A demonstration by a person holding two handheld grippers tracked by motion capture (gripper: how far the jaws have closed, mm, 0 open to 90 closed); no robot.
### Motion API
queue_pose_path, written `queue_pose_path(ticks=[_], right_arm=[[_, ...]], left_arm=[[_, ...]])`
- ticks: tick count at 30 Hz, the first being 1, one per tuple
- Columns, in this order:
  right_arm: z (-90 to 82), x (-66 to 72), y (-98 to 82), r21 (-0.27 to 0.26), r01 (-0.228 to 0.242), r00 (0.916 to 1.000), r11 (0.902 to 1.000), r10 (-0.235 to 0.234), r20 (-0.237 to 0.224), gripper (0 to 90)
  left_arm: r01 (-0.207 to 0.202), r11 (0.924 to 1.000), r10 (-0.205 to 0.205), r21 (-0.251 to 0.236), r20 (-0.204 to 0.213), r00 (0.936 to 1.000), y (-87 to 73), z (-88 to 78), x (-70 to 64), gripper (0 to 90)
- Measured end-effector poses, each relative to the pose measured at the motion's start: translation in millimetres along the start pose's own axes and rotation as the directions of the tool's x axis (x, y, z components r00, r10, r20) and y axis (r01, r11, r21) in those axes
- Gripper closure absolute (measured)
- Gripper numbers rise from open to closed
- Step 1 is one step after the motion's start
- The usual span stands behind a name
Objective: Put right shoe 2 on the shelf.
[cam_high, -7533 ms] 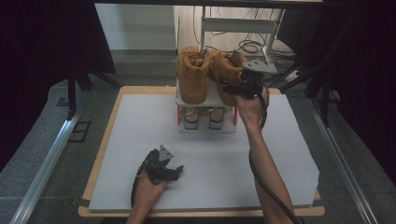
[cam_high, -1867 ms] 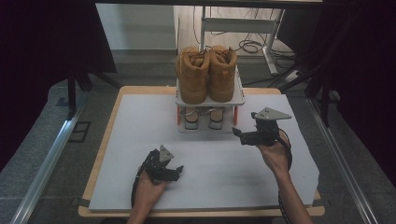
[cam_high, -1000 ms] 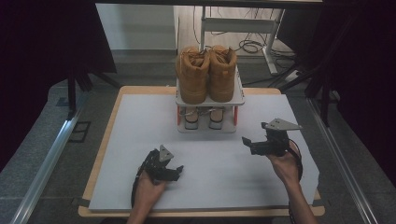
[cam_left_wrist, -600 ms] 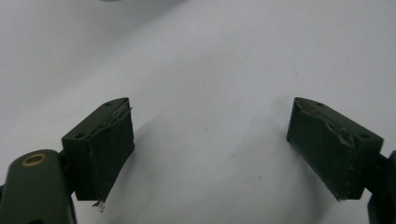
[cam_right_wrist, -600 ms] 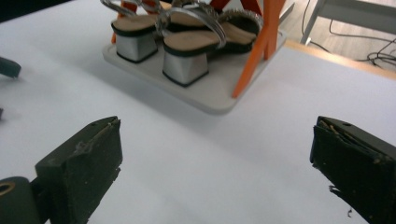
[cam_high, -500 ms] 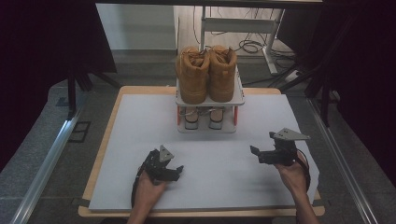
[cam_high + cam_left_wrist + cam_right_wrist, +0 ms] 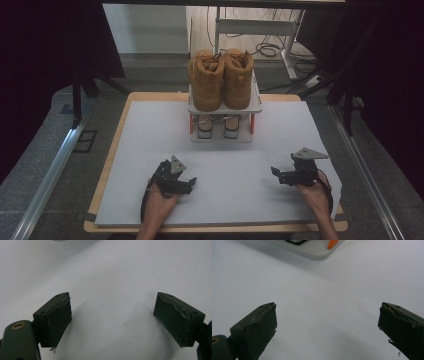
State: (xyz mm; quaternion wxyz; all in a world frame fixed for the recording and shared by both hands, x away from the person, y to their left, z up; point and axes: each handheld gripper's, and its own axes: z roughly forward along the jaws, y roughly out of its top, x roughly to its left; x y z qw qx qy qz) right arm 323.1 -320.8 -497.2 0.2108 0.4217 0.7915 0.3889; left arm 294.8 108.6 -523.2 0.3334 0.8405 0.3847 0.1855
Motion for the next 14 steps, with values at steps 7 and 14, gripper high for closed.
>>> queue_pose_path(ticks=[7, 14], right_arm=[[14.9, -1.6, -17.7, 0.088, -0.016, 0.9998, 0.996, 0.017, -0.013, 3.1], [19.0, 0.4, -16.8, 0.127, -0.008, 1.0, 0.9918, 0.008, 0.001, 3.8]], left_arm=[[-0.002, 1.0, 0.002, -0.001, -0.001, 1.0, 0.0, 0.0, -0.1, 14.7], [0.0, 1.0, 0.0, 0.0, 0.001, 1.0, 0.0, 0.0, 0.1, 14.6]])
